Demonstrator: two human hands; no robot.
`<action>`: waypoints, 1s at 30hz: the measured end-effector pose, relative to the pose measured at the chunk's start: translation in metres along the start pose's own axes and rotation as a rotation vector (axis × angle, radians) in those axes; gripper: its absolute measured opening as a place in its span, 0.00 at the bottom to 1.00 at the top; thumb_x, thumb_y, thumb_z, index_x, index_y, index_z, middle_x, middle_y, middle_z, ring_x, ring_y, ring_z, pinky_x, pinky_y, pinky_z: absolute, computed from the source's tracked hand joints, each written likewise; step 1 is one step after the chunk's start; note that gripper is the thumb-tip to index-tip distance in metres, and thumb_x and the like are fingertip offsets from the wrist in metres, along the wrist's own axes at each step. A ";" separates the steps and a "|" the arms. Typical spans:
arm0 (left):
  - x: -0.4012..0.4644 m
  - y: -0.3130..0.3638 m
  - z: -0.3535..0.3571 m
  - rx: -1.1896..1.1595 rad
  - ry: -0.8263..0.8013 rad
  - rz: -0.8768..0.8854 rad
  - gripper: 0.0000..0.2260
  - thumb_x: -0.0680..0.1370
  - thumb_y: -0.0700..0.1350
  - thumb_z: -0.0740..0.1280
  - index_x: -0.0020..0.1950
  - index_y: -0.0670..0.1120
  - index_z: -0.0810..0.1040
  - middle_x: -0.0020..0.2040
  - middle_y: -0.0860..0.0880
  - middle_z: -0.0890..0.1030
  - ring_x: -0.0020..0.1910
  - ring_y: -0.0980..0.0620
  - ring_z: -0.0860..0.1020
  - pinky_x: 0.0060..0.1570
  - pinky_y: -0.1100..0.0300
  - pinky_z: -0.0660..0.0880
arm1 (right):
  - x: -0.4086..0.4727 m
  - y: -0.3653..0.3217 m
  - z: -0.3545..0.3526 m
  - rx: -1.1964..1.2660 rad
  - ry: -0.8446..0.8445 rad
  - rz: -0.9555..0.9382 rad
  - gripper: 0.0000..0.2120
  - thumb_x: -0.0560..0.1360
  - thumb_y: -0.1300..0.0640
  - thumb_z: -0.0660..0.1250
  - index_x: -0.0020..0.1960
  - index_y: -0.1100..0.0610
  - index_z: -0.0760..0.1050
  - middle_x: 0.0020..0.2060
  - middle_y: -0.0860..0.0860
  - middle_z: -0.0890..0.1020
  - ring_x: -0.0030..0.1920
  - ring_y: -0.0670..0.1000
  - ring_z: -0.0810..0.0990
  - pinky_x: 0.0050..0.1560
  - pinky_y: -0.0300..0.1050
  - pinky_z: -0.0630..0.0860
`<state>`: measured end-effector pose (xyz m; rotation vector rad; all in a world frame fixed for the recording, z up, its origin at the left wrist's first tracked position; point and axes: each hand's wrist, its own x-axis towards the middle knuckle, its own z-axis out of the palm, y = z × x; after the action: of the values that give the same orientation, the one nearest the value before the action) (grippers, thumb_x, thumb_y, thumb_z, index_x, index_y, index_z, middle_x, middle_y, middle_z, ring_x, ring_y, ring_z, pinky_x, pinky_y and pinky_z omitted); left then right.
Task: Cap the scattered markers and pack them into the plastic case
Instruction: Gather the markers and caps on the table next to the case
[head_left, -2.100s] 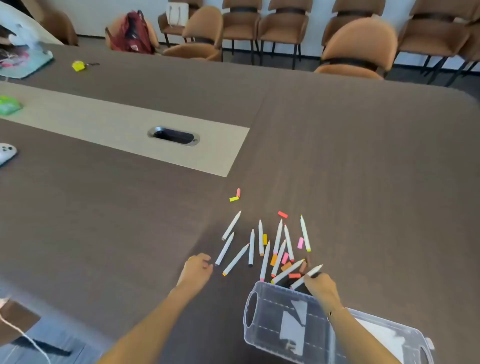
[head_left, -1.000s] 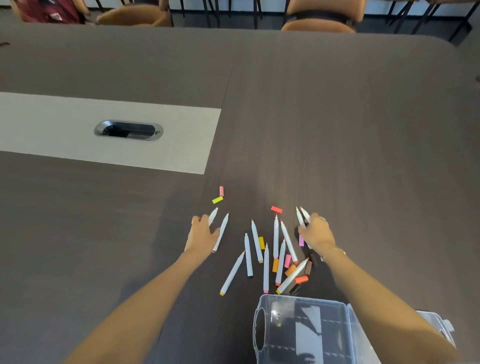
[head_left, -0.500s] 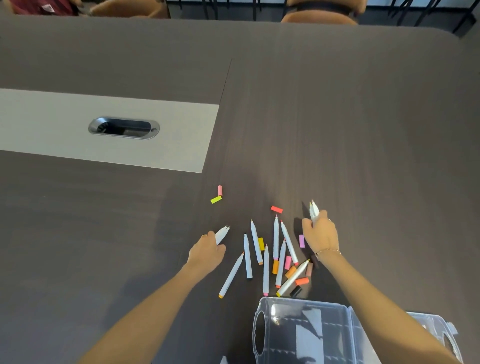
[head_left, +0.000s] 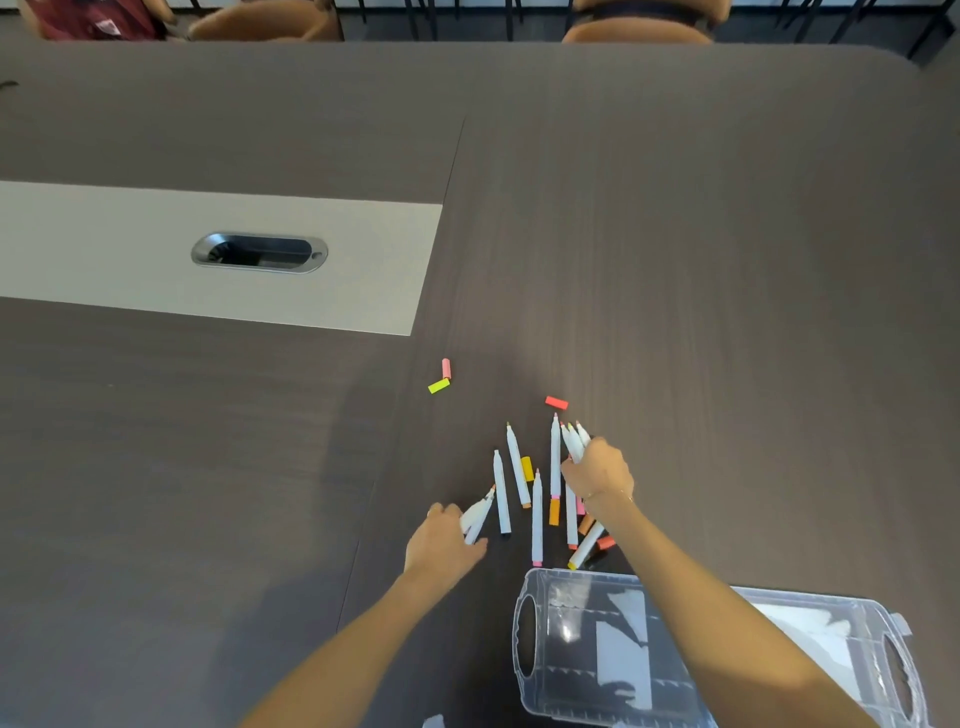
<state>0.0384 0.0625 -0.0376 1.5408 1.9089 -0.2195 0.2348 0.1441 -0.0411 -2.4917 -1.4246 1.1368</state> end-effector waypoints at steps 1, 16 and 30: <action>-0.001 0.003 0.000 -0.020 0.000 -0.018 0.13 0.74 0.51 0.66 0.52 0.43 0.74 0.48 0.48 0.72 0.39 0.51 0.73 0.38 0.60 0.72 | 0.002 -0.001 -0.001 0.038 -0.011 0.029 0.10 0.77 0.57 0.64 0.56 0.59 0.71 0.39 0.52 0.75 0.35 0.48 0.76 0.30 0.37 0.71; 0.027 0.028 -0.019 -0.254 0.117 -0.099 0.15 0.75 0.56 0.66 0.55 0.48 0.70 0.46 0.50 0.77 0.38 0.53 0.77 0.30 0.65 0.71 | -0.014 0.017 -0.006 0.224 0.039 0.004 0.12 0.76 0.54 0.62 0.56 0.59 0.72 0.39 0.52 0.76 0.36 0.49 0.77 0.32 0.38 0.74; 0.040 0.052 -0.011 -0.281 0.153 -0.195 0.09 0.75 0.50 0.64 0.46 0.44 0.77 0.42 0.46 0.81 0.35 0.49 0.78 0.31 0.62 0.72 | -0.035 0.014 0.013 -0.247 0.018 -0.107 0.12 0.78 0.50 0.62 0.57 0.55 0.73 0.48 0.51 0.82 0.47 0.52 0.82 0.49 0.42 0.78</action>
<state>0.0786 0.1160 -0.0387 1.2171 2.1084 0.0839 0.2264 0.1059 -0.0357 -2.5344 -1.7672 0.9711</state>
